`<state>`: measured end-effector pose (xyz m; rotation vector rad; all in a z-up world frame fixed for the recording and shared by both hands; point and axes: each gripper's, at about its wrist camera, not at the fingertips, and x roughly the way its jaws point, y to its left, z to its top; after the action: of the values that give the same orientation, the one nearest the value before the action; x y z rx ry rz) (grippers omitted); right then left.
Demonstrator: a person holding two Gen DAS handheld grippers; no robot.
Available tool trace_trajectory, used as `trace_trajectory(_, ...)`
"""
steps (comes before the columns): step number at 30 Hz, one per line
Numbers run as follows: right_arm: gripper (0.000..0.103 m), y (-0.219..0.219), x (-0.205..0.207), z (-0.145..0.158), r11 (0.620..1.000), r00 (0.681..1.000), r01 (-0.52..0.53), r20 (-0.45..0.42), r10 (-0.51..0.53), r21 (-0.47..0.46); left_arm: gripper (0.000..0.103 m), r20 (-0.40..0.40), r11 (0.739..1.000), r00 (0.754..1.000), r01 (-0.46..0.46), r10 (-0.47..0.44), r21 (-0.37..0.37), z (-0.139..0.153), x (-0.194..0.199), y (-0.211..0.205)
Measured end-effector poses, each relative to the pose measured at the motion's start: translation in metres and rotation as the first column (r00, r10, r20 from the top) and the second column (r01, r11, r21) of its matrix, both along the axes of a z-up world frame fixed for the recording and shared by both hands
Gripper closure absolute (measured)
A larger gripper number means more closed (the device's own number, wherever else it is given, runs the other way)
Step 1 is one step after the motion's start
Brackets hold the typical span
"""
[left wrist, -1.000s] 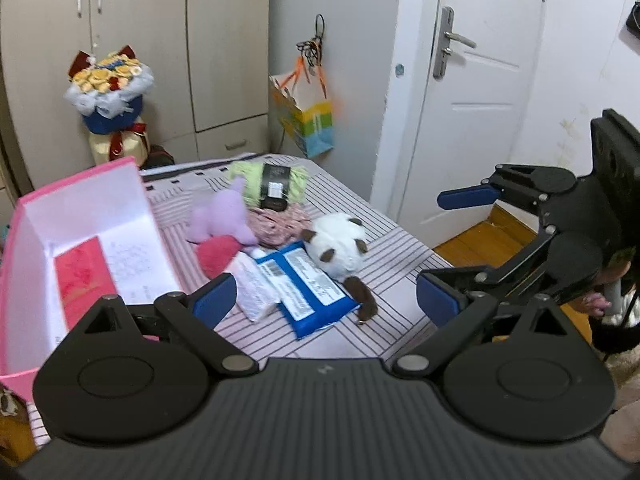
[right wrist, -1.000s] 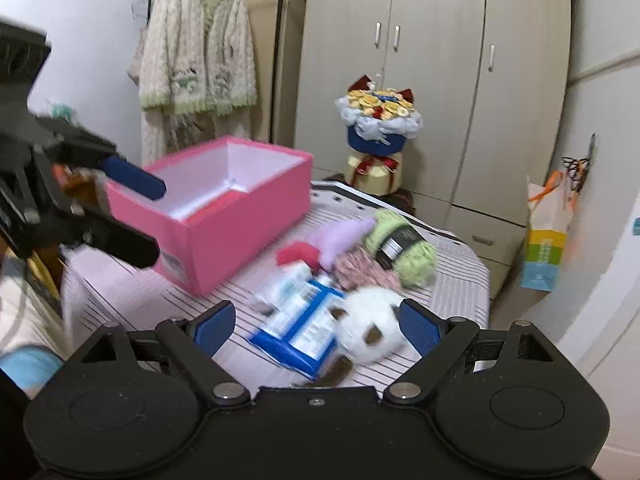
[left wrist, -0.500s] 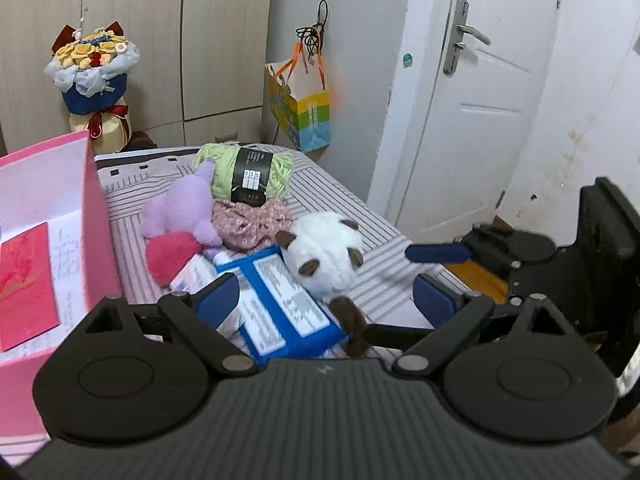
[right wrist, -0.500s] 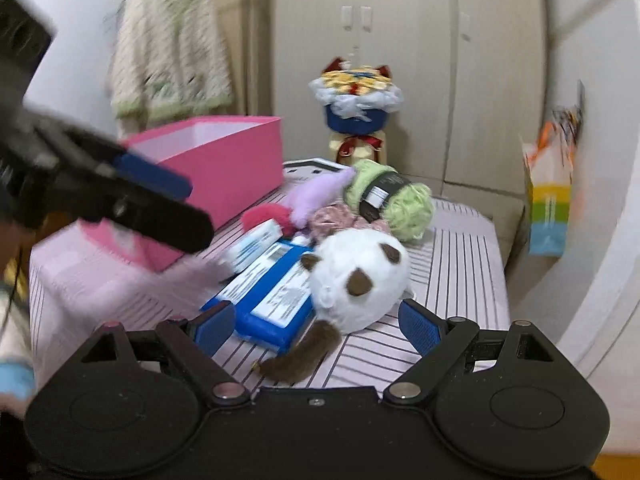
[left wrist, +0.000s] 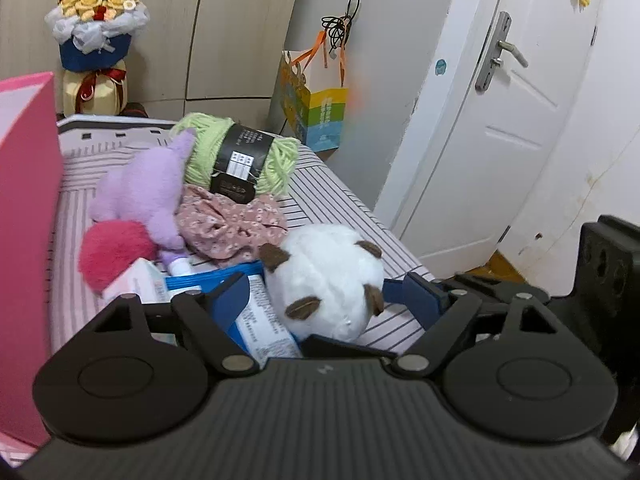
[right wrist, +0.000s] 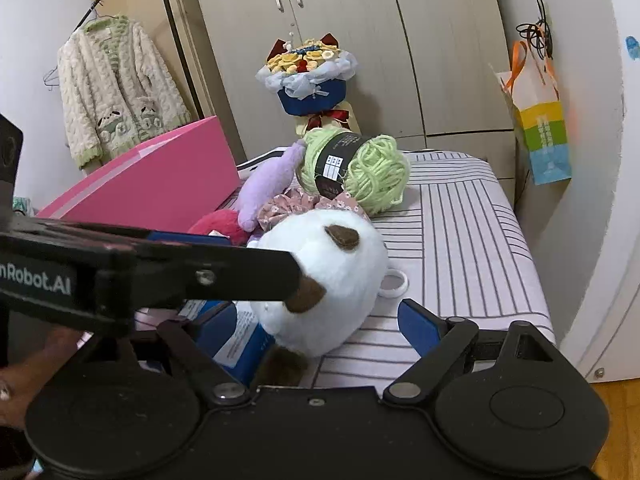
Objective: Organize soft objects
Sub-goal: 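Move the left tool to the white plush panda and close on it, then lift the plush panda with the left tool and carry it over the box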
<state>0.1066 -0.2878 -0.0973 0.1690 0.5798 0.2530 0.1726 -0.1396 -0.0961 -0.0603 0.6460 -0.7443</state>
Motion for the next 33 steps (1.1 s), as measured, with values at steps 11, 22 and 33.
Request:
trace_trajectory(11,0.046,0.013,-0.011,-0.014,0.997,0.995,0.083,0.063,-0.083,0.003,0.043,-0.043,1.0,0.999,-0.025,0.025,-0.007,-0.018,0.001,-0.012)
trace_trajectory(22,0.046,0.041,-0.042,0.006,0.979,0.982,0.14,0.149,-0.119,-0.145,0.043,-0.024,0.999,1.0,-0.019,0.019,-0.031,0.0,-0.024,-0.004)
trace_trajectory(33,0.046,0.06,-0.066,0.03,0.969,0.991,0.104,0.103,-0.082,-0.223,0.043,-0.028,1.0,1.0,-0.003,0.004,0.013,0.021,-0.057,0.008)
